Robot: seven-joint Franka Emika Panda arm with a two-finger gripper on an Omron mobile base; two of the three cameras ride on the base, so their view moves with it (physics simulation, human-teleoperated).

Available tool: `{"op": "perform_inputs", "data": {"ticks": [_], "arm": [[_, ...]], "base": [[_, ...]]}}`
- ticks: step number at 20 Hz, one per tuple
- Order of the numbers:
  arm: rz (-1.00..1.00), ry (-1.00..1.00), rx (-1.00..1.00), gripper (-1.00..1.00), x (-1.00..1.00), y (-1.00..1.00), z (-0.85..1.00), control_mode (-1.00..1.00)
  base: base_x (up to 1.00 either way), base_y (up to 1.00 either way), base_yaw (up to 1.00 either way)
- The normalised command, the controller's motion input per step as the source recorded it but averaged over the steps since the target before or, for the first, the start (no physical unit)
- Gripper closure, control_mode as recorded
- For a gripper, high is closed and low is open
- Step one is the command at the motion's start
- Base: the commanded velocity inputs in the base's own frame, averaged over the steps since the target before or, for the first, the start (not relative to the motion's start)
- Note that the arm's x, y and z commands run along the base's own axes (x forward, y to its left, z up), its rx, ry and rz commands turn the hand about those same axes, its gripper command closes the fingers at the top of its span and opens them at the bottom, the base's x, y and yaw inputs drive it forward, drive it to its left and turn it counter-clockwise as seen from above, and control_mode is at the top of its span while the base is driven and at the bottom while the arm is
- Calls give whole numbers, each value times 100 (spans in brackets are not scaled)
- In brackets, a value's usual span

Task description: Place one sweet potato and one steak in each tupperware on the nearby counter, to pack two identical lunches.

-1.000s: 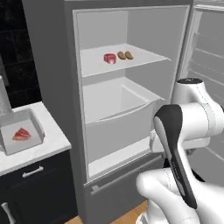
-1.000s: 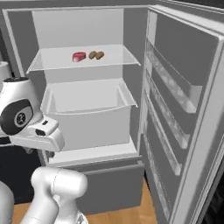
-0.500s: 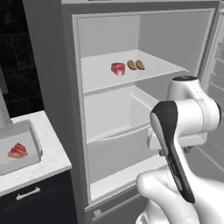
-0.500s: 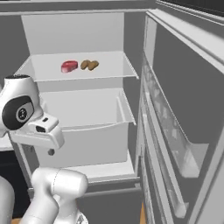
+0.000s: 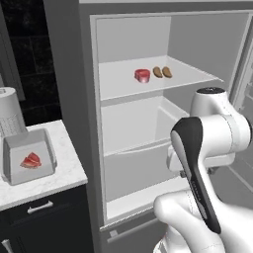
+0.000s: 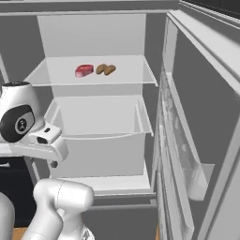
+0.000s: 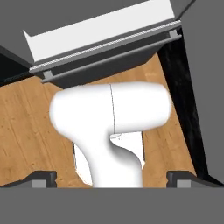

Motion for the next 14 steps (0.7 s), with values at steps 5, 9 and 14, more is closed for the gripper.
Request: {"op": "perform_inputs", "data": {"ticks": [5, 9, 14], "arm": [[1, -11, 0, -100, -10, -2, 11, -100], [4, -46, -9, -100, -20, 0, 72, -100], [8, -46, -9, -100, 3, -11, 98, -100]], "base": [[10, -2, 4], [0, 0, 0], [0, 0, 0]]}}
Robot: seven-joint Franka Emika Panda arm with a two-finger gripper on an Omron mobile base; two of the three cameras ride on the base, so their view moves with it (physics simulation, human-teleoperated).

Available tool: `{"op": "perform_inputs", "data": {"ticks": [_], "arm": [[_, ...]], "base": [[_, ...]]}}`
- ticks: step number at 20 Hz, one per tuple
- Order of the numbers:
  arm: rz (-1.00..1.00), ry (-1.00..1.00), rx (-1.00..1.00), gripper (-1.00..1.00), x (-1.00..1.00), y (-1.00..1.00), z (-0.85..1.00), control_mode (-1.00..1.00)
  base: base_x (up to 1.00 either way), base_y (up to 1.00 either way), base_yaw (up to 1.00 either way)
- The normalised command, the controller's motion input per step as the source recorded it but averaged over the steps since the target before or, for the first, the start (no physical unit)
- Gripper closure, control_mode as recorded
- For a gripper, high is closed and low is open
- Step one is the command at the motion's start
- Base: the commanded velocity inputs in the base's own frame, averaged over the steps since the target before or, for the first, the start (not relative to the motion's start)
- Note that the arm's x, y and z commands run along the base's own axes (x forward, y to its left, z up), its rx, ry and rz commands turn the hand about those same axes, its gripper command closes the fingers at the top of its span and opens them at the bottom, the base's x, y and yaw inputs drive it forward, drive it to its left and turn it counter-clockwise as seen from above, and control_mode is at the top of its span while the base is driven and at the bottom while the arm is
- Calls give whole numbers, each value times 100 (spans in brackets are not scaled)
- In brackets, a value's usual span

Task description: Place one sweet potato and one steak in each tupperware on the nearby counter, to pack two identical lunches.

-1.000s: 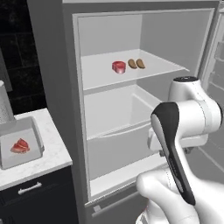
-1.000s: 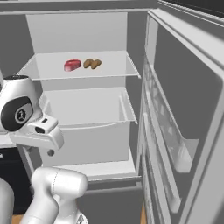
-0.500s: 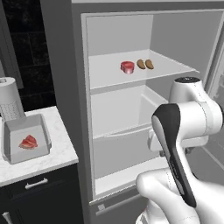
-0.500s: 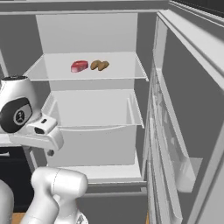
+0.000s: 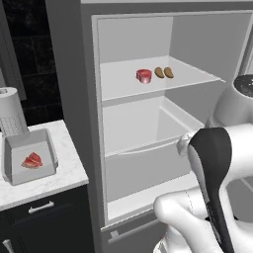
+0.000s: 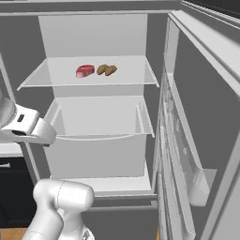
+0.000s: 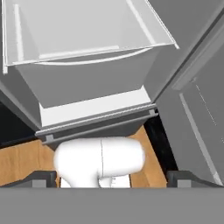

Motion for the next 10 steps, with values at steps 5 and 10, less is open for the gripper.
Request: {"op": "perform_inputs", "data": {"ticks": [5, 10], "arm": [[14, -26, 0, -100, 62, -41, 100, -100], [22, -5, 4, -100, 100, -60, 83, -100]], "base": [[0, 0, 0], [0, 0, 0]]}}
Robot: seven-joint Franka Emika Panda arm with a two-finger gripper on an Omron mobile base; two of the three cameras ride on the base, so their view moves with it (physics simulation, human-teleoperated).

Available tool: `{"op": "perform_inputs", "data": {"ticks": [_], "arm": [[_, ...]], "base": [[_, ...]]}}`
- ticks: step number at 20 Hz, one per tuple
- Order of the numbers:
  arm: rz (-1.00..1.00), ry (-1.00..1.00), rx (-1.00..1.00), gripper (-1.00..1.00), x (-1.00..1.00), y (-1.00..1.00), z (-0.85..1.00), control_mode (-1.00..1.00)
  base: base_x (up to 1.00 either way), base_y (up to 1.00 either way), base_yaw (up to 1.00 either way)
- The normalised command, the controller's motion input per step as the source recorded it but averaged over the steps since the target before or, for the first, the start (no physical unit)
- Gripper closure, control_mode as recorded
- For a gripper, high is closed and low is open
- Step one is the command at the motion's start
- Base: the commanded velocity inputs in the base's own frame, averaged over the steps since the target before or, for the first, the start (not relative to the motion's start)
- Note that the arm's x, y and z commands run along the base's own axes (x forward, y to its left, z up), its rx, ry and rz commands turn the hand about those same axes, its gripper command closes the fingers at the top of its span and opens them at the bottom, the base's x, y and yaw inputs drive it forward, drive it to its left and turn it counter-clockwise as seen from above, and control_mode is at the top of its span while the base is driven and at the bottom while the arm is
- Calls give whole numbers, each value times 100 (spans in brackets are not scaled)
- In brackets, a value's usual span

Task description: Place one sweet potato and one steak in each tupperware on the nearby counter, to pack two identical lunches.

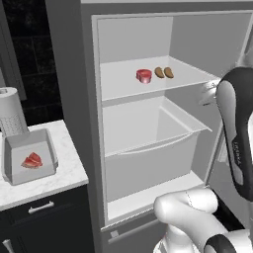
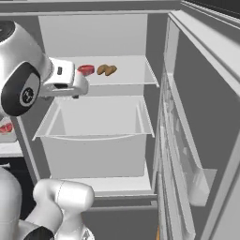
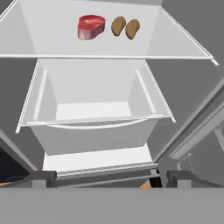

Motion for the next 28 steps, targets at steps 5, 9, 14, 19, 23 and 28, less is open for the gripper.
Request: {"op": "perform_inputs", "data": {"ticks": [5, 9, 14, 19, 23, 28], "arm": [[14, 5, 6, -100, 100, -53, 5, -100], [8, 7, 3, -100, 100, -36, 0, -100], [1, 5, 0, -100, 100, -7, -4, -100], [0, 1, 0, -100, 100, 15, -31, -100], [-7, -5, 0, -100, 100, 44, -74, -100], [-20, -23, 0, -100, 66, 43, -34, -100]], "base": [[0, 0, 0], [0, 0, 0], [0, 0, 0], [0, 0, 0], [0, 0, 0], [0, 0, 0]]}}
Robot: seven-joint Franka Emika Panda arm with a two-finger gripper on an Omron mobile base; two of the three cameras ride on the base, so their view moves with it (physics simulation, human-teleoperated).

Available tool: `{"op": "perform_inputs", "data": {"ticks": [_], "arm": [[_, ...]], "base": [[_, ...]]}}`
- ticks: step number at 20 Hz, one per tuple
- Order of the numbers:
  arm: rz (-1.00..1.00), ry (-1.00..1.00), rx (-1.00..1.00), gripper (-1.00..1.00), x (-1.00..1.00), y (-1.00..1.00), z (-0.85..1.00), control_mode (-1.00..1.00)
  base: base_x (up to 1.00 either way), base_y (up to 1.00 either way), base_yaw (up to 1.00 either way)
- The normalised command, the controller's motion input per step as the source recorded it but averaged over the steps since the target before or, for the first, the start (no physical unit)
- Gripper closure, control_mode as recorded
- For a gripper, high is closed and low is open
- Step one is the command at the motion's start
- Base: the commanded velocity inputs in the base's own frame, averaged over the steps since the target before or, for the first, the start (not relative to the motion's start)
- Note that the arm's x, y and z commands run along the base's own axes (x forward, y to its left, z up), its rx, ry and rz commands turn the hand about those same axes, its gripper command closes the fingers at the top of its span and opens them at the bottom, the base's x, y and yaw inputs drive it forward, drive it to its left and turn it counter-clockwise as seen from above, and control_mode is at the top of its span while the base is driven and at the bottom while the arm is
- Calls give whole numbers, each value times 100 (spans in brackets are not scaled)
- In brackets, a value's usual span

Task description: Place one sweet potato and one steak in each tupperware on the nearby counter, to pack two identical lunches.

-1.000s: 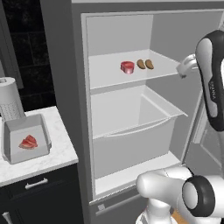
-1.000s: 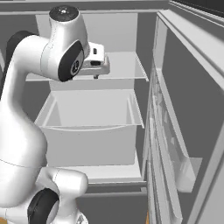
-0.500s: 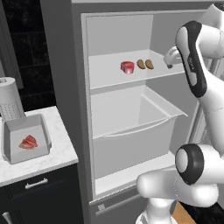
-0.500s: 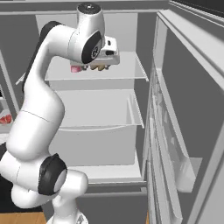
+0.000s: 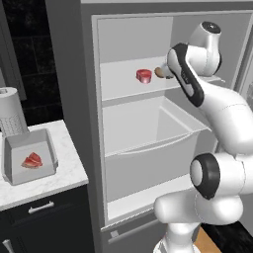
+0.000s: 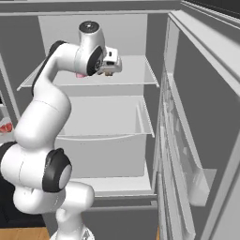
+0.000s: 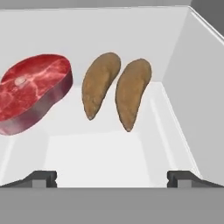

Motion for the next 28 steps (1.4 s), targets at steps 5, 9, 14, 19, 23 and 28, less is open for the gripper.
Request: {"op": "perform_inputs", "data": {"ticks": [5, 9, 14, 19, 23, 28], "arm": [[-12, -21, 0, -100, 41, 16, 11, -100], [0, -1, 0, -100, 5, -14, 0, -100], [0, 0, 3, -100, 10, -35, 15, -100], [0, 0, 1, -100, 32, -9, 12, -100], [0, 0, 0, -100, 72, 0, -14, -100], [0, 0, 0, -100, 64, 0, -26, -100]], "base": [[0, 0, 0], [0, 0, 0], [0, 0, 0], [0, 0, 0], [0, 0, 0], [0, 0, 0]]}}
